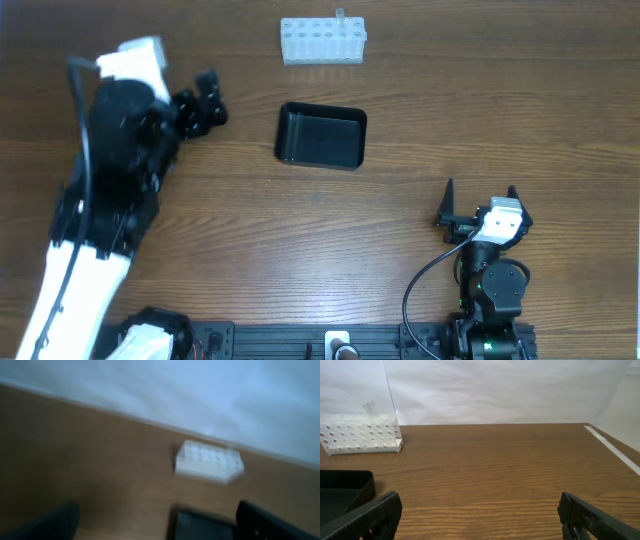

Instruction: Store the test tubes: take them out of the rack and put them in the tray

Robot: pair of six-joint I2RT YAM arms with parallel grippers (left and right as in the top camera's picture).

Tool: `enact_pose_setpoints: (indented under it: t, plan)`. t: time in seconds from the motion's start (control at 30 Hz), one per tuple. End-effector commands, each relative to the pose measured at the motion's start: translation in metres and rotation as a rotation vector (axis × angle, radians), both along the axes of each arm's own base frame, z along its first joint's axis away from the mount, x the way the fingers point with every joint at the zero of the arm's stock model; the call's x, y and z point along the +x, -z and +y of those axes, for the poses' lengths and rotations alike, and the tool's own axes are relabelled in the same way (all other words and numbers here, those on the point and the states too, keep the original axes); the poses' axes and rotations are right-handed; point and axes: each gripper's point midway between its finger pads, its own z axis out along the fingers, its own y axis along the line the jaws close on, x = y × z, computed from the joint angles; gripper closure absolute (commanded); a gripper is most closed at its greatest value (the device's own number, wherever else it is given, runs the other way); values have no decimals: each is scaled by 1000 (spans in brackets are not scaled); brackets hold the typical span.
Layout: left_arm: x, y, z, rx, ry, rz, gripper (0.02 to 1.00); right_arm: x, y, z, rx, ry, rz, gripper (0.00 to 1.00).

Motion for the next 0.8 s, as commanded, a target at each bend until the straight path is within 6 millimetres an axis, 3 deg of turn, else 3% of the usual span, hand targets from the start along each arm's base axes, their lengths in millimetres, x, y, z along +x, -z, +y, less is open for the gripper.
enact_pose_setpoints:
  t: [0.03,0.3,0.57,0.8]
  plan:
    - [-16,11,20,-43,-34,-125,20,0,1,0,3,0,0,9]
    - [-51,22,55,-80,-103,-405,20,0,1,0,3,0,0,9]
    - [-89,27,70,-71,-101,-668,20,0,1,0,3,0,0,9]
    - [-105,47,70,-66,-106,-724,23,0,1,0,3,0,0,9]
